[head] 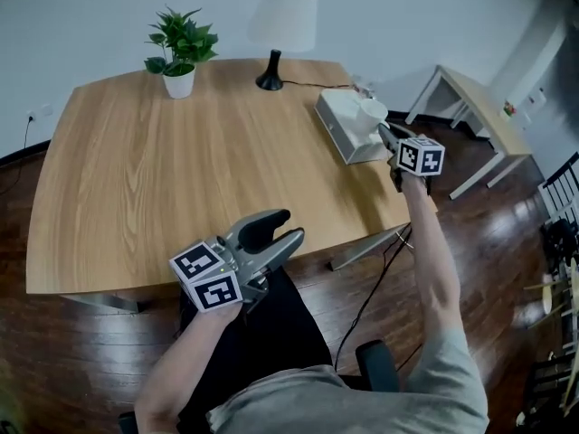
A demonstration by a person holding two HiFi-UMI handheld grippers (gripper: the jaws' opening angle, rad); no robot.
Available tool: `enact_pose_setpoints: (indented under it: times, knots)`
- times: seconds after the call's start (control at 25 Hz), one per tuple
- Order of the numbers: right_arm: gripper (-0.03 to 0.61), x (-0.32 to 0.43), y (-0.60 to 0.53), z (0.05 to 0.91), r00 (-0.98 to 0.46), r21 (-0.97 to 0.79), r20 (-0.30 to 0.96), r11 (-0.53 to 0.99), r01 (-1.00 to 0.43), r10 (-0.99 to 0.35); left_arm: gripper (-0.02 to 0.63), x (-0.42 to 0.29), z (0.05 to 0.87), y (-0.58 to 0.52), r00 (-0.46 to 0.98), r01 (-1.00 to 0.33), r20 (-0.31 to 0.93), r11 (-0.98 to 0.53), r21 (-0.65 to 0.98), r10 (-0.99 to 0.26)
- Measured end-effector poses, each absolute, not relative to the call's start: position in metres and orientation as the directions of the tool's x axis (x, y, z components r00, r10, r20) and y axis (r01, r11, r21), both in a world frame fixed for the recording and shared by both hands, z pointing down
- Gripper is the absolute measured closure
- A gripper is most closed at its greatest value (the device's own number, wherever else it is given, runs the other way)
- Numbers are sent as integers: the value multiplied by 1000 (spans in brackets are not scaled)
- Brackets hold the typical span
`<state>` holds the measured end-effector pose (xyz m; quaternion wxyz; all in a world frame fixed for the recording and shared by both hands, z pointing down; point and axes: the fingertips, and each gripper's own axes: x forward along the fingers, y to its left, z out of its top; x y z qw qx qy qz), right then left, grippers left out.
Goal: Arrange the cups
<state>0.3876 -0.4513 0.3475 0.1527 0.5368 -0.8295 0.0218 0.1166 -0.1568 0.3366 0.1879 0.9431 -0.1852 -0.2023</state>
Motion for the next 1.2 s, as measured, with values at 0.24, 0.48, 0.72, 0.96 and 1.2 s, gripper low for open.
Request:
enact_pose_setpoints:
  times: [0.24,0.48,0.72,0.96,1.2]
  knots:
    - [512,407,-477,356,-381,104,304,428,-898,-873,426,115,343,-161,848,-287,-299,-852,437,-439]
    - [512,417,-473,355,-427,30,305,456,-889,-851,426,106,341,-162,838,-309,-293,-844,439,-459]
    - [512,408,-470,360,-460,65,384,520,-851,-801,426,103,340,-168,828,-319,-297,-834,450,-477]
    - [321,423,-431,351,-345,137,357,414,-900,-868,426,113,341,-170,839,-303,-298,-846,438,-455]
    - [469,210,-272,327,-786,1,46,787,-618,-617,425,97,346,-164,840,-314,-280,-837,448,-465]
